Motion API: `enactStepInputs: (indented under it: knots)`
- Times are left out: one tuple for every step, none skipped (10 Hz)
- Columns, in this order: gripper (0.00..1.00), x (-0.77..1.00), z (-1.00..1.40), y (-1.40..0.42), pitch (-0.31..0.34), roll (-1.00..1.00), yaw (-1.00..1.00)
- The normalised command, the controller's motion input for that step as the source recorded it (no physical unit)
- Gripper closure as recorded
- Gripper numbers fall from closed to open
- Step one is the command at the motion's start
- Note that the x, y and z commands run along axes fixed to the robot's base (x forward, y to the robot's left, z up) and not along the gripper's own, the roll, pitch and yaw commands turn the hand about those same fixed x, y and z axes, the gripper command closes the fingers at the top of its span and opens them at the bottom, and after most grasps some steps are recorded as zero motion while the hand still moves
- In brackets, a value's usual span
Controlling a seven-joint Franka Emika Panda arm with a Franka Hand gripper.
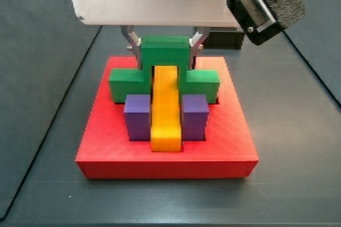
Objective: Pick up the green object. Move up. Move to above the board. Insert the green object.
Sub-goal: Insert the green object.
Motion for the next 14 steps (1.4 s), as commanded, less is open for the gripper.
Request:
enactStepInputs:
  knots:
    - [1.00, -0.04, 0.00, 0.00, -0.064, 0.00, 0.00]
    - [1.00, 0.00, -0.26, -0.03, -0.110, 0.00, 0.00]
    - [1.00, 0.03, -0.72, -0.01, -0.203, 0.00, 0.00]
    - [1.00, 0.05, -0.75, 0.00, -0.240, 0.00, 0.01]
    - [1.00, 0.00, -0.83, 0.00, -0.204, 0.00, 0.01]
    - [1.00, -0.11, -0.64, -0.15, -0.239, -0.10, 0.00]
    - [1.00, -0.12, -0.45, -0.20, -0.203, -0.22, 0.00]
    - [1.00, -0.07, -0.28, 0.00, -0.141, -0.25, 0.00]
    - [1.00, 0.00, -0.07, 0.00, -0.011, -0.04, 0.00]
    - [1.00, 0.00, -0.45, 0.12, -0.041, 0.00, 0.07]
    - [1.00, 0.00, -0.67, 0.15, -0.149, 0.05, 0.22]
    - [1.00, 0.00, -0.18, 0.03, -0.020, 0.00, 0.12]
    - [1.00, 0.00, -0.11, 0.00, -0.003, 0.03, 0.00]
    - [1.00, 0.00, -0.92, -0.21, -0.151, -0.02, 0.01]
